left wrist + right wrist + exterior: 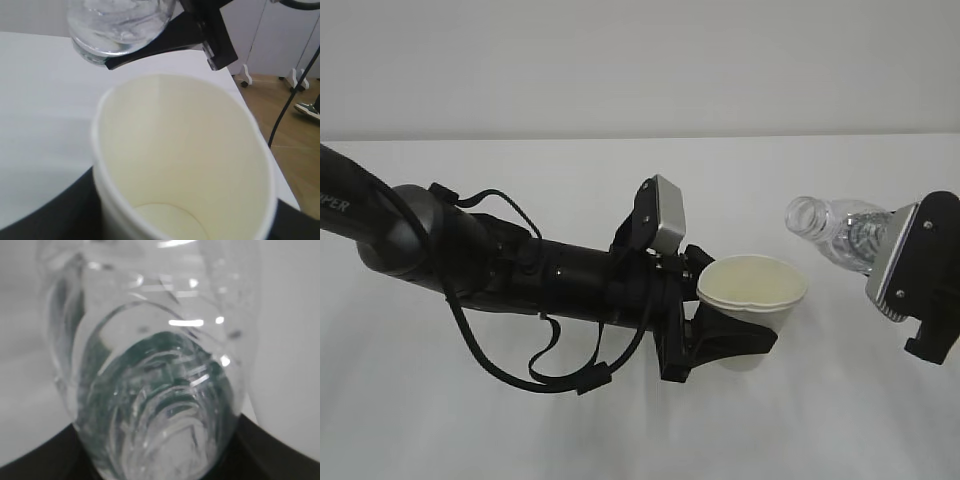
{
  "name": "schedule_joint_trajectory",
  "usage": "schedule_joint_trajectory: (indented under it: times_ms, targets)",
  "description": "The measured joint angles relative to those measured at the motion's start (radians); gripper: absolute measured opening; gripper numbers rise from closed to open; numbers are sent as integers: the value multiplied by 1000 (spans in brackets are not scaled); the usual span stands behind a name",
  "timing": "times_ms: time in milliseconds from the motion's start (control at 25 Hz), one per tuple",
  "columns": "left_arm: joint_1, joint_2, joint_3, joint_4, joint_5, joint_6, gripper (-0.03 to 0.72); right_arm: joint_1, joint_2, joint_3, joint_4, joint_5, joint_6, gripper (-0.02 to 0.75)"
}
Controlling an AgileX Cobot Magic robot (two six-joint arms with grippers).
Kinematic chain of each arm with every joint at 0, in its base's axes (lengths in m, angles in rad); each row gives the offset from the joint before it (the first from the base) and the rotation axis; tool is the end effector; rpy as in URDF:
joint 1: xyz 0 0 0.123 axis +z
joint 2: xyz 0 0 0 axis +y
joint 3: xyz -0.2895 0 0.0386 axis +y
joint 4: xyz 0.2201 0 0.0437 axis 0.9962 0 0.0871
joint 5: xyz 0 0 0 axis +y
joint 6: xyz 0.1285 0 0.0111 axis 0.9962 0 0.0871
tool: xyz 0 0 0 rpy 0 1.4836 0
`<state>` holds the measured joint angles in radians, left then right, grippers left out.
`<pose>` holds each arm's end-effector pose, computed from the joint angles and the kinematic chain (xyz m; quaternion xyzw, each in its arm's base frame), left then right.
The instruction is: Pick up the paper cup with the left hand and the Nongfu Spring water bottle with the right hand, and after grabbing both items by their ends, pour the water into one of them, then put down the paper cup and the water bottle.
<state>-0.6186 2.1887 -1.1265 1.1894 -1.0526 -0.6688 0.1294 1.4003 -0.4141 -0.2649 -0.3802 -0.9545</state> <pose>0.2778 -0.3253 0.1361 0.5314 0.5761 -0.4664 0.4102 0.2537 0.0456 0.1903 -0.5541 0.6670 -0.2171 0.4482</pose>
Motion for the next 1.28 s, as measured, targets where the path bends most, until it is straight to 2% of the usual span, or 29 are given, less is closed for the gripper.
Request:
schedule_joint_trajectory:
  times_ms: [1280]
  targets:
    - [0, 0, 0, 38, -32, 2, 452, 0, 0, 0, 27, -118, -265, 421]
